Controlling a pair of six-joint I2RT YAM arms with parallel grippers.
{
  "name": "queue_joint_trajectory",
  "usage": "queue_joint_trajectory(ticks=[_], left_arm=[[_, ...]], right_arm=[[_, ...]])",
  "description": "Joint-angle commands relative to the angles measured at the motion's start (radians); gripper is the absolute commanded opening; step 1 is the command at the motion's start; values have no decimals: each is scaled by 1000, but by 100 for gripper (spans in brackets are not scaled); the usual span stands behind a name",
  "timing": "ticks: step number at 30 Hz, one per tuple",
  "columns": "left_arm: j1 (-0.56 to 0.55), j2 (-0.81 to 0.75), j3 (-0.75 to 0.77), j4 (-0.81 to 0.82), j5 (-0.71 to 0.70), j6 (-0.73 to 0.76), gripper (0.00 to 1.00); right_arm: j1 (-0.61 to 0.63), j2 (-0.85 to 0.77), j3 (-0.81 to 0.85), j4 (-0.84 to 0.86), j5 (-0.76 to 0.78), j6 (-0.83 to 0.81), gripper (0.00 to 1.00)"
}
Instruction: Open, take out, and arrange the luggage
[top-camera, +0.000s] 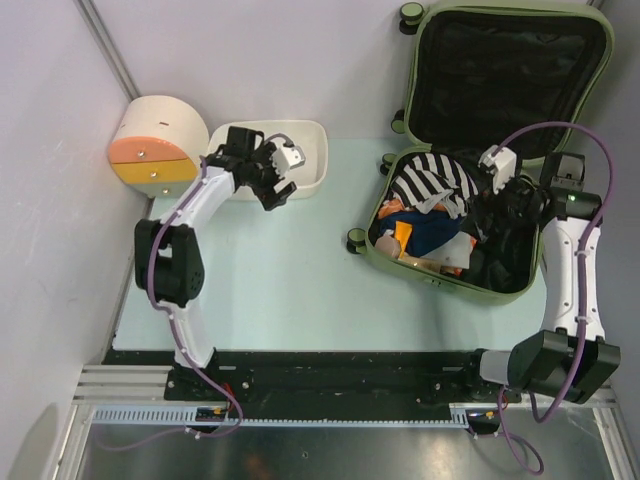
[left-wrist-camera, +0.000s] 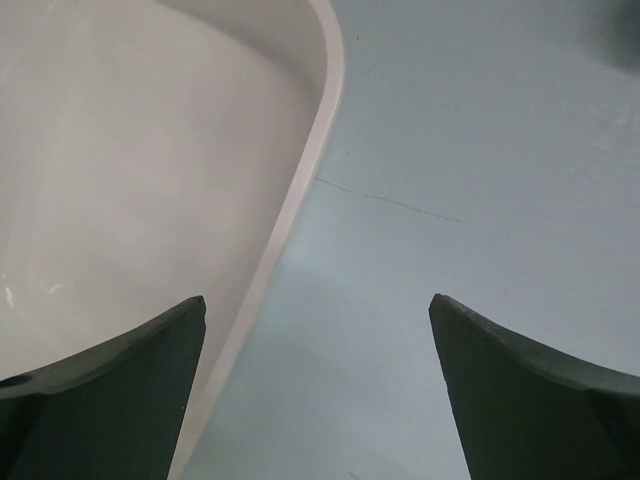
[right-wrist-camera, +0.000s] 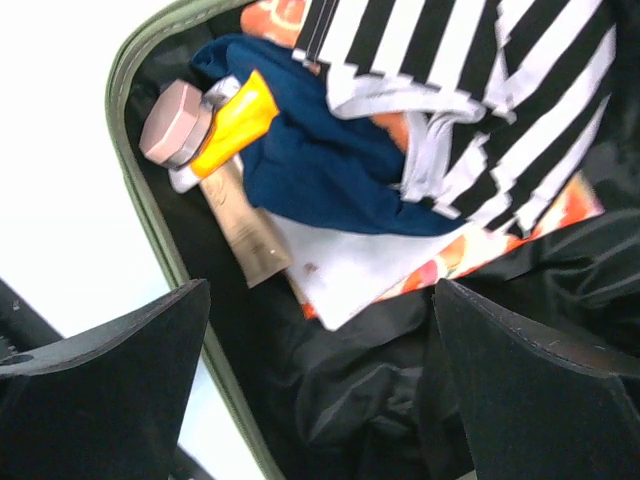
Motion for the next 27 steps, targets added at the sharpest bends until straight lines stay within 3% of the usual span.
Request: queue_joint_trajectory(ticks=[1,8,14,17,18,23,27], left_arm=[[-3,66,77,-8,7,106,97],[-15,166,88,-8,-15,183,95],[-53,212,53,-14,-50,313,86],[-86,202,19,-16,-64,375,75],[-92,195,14,-18,-67,380,65],[-122,157,-1,-36,-36,326,51],[-144,108,-17,-62,-6,286,35]], right_arm=[[-2,30,-45,-69,-30,40,100],[-4,67,-144,-23,-38,43,100],[-1,137,-184,24,-44,66,100],[13,164,-184,83,-53,114,100],[18,179,-184,101,-58,126,100],[70,213,-184,124,-75,165,100],[88,224,-184,173,-82,210,100]])
